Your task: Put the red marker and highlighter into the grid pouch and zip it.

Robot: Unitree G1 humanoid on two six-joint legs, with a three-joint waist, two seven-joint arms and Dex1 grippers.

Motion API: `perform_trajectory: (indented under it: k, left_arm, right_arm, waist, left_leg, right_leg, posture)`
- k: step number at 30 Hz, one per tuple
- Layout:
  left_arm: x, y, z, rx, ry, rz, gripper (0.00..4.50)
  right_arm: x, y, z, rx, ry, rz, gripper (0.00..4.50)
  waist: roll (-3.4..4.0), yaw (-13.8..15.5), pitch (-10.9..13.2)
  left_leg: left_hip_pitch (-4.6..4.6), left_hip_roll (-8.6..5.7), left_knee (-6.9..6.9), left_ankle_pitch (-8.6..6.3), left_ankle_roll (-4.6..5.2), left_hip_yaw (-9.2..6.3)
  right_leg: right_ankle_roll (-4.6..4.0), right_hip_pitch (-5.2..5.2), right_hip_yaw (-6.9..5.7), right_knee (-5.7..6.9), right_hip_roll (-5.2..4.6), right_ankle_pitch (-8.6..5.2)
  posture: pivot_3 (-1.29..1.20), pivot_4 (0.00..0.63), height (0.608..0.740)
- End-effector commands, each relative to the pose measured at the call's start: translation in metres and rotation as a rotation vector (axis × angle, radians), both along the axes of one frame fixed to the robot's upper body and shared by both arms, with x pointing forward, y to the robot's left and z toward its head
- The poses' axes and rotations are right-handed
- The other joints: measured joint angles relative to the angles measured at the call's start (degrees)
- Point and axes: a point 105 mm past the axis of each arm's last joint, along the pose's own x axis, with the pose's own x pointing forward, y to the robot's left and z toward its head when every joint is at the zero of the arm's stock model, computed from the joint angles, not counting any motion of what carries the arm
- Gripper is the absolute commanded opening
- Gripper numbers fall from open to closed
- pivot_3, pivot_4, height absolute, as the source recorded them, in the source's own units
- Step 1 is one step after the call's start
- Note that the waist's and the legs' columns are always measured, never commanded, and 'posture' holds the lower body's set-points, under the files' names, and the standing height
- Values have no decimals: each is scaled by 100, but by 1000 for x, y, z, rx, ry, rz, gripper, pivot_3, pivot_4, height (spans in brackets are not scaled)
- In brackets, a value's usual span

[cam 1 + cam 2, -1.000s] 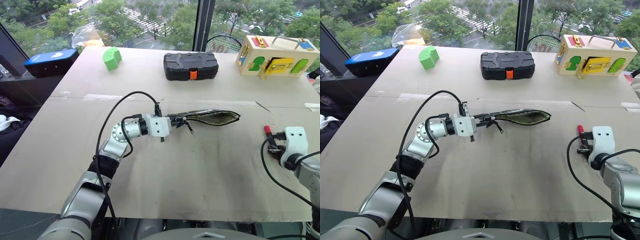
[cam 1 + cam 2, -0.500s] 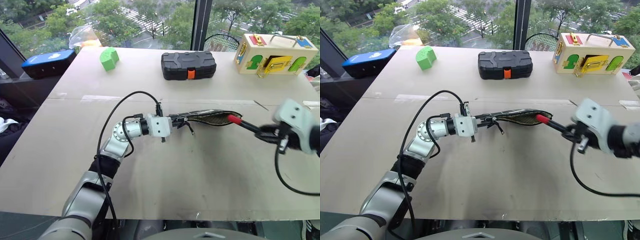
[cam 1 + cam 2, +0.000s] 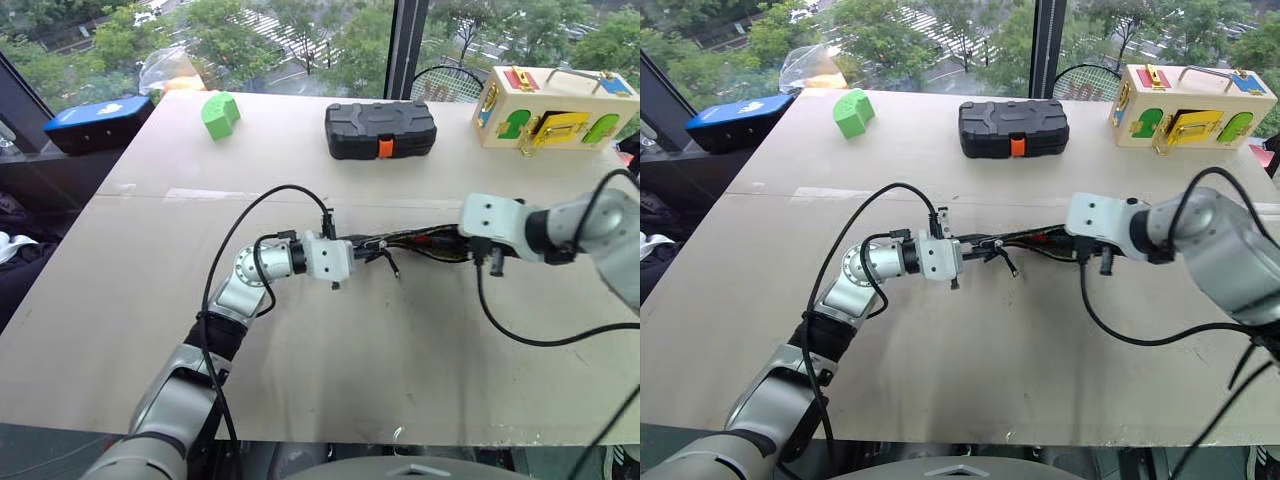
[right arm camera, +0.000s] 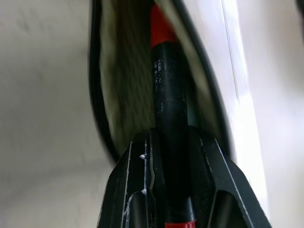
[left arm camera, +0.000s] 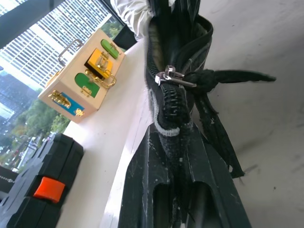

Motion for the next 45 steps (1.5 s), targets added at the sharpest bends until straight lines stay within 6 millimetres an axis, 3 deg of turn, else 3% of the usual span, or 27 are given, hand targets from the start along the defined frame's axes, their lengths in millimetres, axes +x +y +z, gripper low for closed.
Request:
perform_trajectory:
  k: [1, 5, 12, 15, 19, 25, 32, 45]
  left_arm:
    - [-4, -7, 13, -25, -53, -22, 0]
    - [-1, -6, 12, -37, -35, 8, 0]
    - [8, 1, 13, -51, -18, 70, 0]
    - [11, 3, 14, -50, -22, 78, 0]
    - [13, 3, 16, -50, -26, 75, 0]
    - [13, 0, 18, -54, -33, 62, 0]
    - [7, -1, 15, -47, -29, 48, 0]
    - [3, -3, 14, -44, -23, 40, 0]
  right_arm:
    - [12, 3, 8, -2, -27, -2, 705]
    - [16, -4, 16, 101, -3, -92, 2293]
    - [-35, -13, 52, 533, 267, -180, 2293]
    - [-55, -10, 44, 617, 342, -208, 2293]
    - [-70, 16, 18, 664, 386, -214, 2293]
    - [-56, 50, -3, 804, 363, -334, 2293]
    - [-35, 60, -4, 876, 335, -416, 2293]
    - [-25, 79, 6, 950, 352, -370, 2293]
  waist:
    - [0, 17, 0]
    - [1, 33, 0]
    - [1, 20, -2]
    - [0, 18, -6]
    - [2, 4, -6]
    - [5, 0, -7]
    - [3, 4, -9]
    - [4, -2, -8]
  left_leg:
    - [-1, 0, 3, 0, 0, 1]
    - [-12, -2, 15, -1, 1, -1]
    - [-18, 1, 15, -1, 1, -17]
    - [-13, 2, 15, -2, 2, -27]
    - [-12, 2, 15, -4, 5, -33]
    - [-9, -4, 23, -2, 3, -30]
    - [-12, -9, 34, -2, 2, -26]
    - [-11, -4, 34, -1, 1, -27]
  right_leg:
    - [0, 0, -3, 1, 0, 0]
    - [3, 1, -15, 0, -5, 2]
    - [16, 3, -30, 2, -5, 13]
    - [12, 11, -31, 2, -10, 15]
    - [5, 9, -15, 11, -38, 19]
    - [6, 0, -15, 40, -12, 18]
    - [7, 1, -25, 42, -7, 17]
    - [8, 0, -26, 41, -1, 17]
  posture:
    - [0, 150, 740]
    - [0, 150, 740]
    - [0, 150, 740]
    - [0, 150, 740]
    - [0, 150, 740]
    - [0, 150, 740]
    - [0, 150, 740]
    - [0, 150, 740]
